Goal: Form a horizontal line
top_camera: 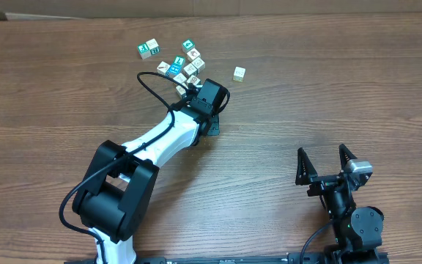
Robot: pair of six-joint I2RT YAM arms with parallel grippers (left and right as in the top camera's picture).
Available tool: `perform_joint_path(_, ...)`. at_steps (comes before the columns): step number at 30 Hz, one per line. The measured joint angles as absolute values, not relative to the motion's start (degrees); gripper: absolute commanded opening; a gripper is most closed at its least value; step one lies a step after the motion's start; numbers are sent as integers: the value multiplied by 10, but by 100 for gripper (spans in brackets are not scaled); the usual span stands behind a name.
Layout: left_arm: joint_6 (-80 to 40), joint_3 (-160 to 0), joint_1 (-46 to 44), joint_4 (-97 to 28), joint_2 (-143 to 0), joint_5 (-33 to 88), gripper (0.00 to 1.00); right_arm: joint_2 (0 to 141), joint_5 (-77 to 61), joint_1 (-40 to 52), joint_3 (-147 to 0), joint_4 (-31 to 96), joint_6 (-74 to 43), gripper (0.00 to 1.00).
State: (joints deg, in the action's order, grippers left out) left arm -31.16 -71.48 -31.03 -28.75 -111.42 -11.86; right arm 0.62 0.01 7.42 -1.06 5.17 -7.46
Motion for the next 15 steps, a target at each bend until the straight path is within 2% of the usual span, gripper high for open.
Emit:
perform_joint_path(4, -312, -715, -310, -288, -1114, -119, 31, 6, 0, 74, -11, 51, -74, 100)
perform_joint_path(7, -311, -715, -310, -288, -1114, -119, 47, 6, 1, 74, -11, 51, -75, 100)
perform_joint_path(10, -312, -715, -310, -288, -1114, -119, 55, 6, 0, 74, -11, 51, -74, 100)
perform_joint_path(15, -311, -715, -310, -286, -1114, -119, 54, 6, 1, 74, -11, 52, -75, 100)
